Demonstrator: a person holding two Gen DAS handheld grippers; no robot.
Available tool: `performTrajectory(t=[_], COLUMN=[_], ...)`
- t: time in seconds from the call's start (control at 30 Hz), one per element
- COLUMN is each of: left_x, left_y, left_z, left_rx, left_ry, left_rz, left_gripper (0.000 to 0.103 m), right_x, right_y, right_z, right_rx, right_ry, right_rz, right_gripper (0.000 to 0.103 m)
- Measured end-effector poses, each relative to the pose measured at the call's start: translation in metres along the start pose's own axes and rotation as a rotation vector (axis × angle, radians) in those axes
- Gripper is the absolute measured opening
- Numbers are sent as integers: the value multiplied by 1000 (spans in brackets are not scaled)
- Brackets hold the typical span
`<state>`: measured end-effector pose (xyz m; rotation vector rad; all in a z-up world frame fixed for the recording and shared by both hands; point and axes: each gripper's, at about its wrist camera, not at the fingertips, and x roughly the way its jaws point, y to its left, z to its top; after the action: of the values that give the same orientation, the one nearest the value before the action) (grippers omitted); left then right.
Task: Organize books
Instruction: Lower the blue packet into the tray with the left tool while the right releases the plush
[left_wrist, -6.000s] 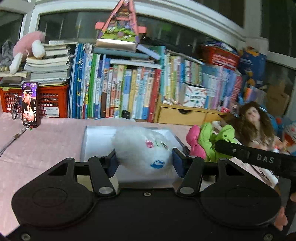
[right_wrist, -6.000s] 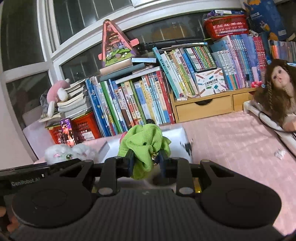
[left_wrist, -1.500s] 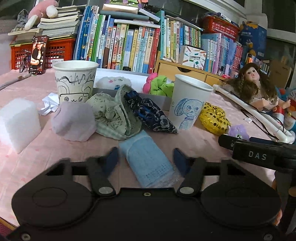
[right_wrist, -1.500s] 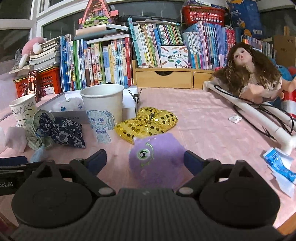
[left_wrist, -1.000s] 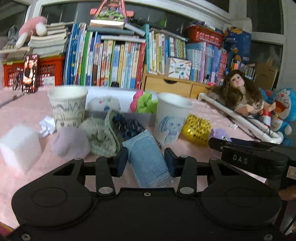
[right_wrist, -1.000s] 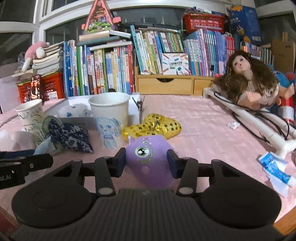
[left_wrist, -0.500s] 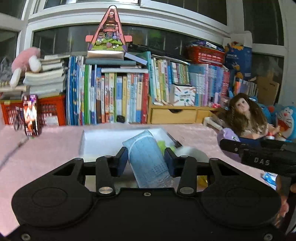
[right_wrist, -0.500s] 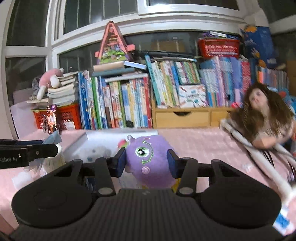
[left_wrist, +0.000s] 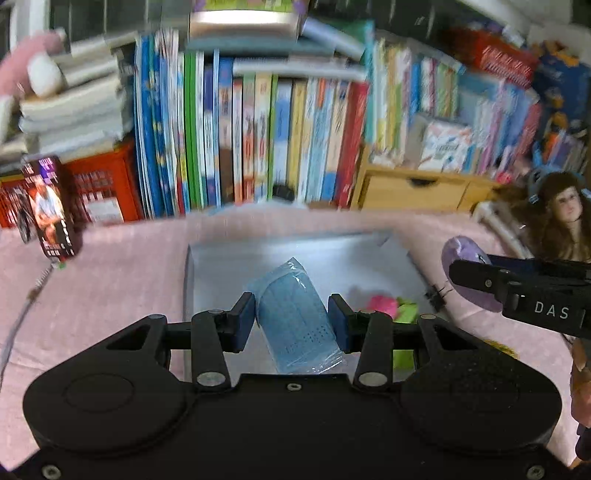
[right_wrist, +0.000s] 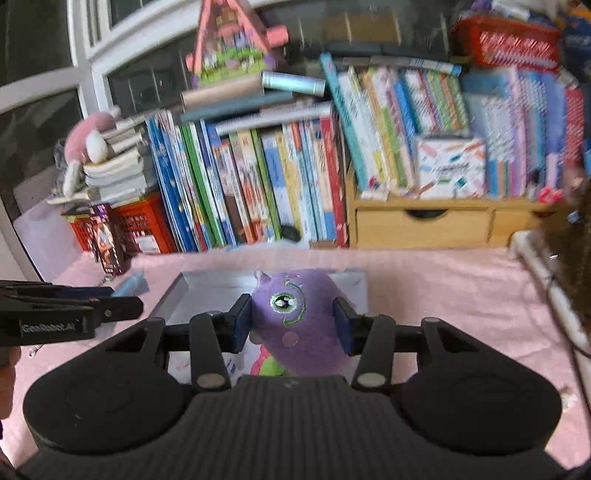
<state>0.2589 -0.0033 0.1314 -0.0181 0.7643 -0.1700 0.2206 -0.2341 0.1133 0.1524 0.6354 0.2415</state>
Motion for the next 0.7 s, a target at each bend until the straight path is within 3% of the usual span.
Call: performTrajectory(t=[0.3, 0.7], left_x=[78, 136], left_y=[16, 29], left_z=[16, 24], left_rx=[-68, -103], left_ry=[162, 287], left_rz=[30, 31], left_gripper=[41, 41], right_x=[76, 142], right_y=[13, 10], right_z=[13, 17], right_rx=[-58, -74], right_ry=[160, 307], right_rz=[-66, -140], right_gripper=[51, 51])
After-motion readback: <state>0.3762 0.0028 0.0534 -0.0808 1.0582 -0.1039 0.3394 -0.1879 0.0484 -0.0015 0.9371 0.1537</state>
